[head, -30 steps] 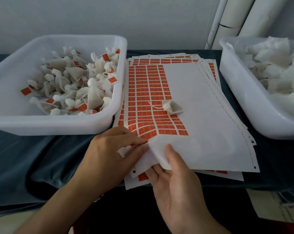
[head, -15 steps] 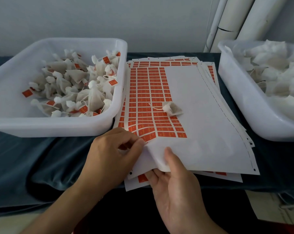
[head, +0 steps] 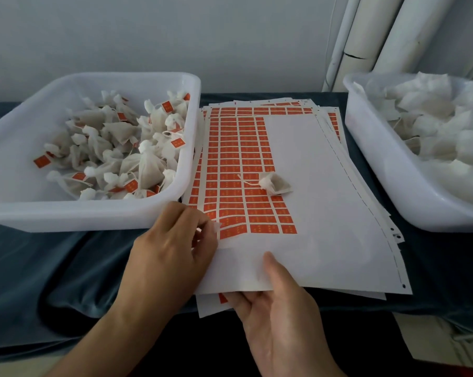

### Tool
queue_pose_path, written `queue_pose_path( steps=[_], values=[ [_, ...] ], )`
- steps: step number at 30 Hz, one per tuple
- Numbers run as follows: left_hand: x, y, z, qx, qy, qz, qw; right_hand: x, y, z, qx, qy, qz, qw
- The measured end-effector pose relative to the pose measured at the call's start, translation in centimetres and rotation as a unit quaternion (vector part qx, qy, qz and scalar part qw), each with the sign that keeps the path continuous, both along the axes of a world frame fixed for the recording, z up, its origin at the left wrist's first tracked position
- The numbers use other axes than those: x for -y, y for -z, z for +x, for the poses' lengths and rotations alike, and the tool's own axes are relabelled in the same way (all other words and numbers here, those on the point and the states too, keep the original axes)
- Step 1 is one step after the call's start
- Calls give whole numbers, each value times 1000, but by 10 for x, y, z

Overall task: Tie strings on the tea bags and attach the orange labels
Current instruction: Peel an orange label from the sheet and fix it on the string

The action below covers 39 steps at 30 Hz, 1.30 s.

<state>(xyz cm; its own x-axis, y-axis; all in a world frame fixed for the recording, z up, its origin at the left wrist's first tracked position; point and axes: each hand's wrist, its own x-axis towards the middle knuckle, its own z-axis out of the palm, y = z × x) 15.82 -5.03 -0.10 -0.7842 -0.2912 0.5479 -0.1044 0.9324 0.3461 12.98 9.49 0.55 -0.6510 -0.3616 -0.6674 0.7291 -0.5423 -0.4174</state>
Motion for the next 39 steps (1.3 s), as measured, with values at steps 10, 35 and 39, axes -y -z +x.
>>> queue_pose_path(
  steps=[10, 35, 39],
  values=[
    [-4, -30, 2, -147, 26, -116, 982, -17, -7, -3, -76, -273, -18, 959],
    [-18, -49, -134, -87, 48, -88, 991, -16, -60, -198, -552, -226, 337, 729],
    [-10, -46, -150, -82, 50, -109, 989, -6, -56, -214, -545, -228, 329, 737]
  ],
)
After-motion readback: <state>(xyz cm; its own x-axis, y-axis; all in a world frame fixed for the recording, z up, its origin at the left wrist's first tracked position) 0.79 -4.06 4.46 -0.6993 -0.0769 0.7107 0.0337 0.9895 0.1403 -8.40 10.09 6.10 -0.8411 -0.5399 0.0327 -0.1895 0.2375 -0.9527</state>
